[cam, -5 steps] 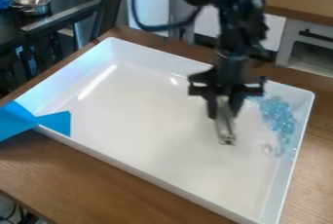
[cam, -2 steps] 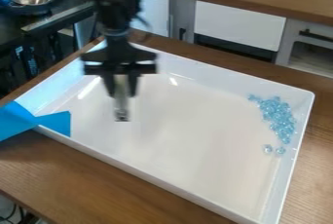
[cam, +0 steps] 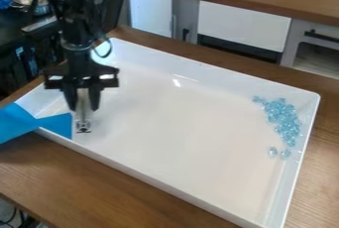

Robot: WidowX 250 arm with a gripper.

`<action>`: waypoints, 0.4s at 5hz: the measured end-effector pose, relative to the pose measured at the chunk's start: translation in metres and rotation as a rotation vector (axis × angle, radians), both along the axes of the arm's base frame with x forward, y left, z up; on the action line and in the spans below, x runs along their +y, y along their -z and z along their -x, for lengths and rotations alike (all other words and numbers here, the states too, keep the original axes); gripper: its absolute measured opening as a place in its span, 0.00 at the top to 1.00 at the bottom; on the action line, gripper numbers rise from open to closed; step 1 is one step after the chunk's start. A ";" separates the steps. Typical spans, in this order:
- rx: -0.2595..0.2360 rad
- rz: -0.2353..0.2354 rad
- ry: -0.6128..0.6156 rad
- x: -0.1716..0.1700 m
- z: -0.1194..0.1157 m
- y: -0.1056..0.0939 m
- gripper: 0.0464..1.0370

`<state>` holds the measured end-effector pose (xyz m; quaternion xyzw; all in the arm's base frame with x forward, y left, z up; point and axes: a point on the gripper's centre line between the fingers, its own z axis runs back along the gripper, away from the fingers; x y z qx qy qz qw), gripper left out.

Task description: Sweep into pile

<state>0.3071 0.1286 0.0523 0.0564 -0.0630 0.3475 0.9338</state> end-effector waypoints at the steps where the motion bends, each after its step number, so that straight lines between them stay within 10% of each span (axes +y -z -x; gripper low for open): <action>1: 0.035 0.021 0.014 -0.003 0.007 0.003 0.61; 2: 0.028 0.009 0.025 -0.002 0.007 0.005 0.31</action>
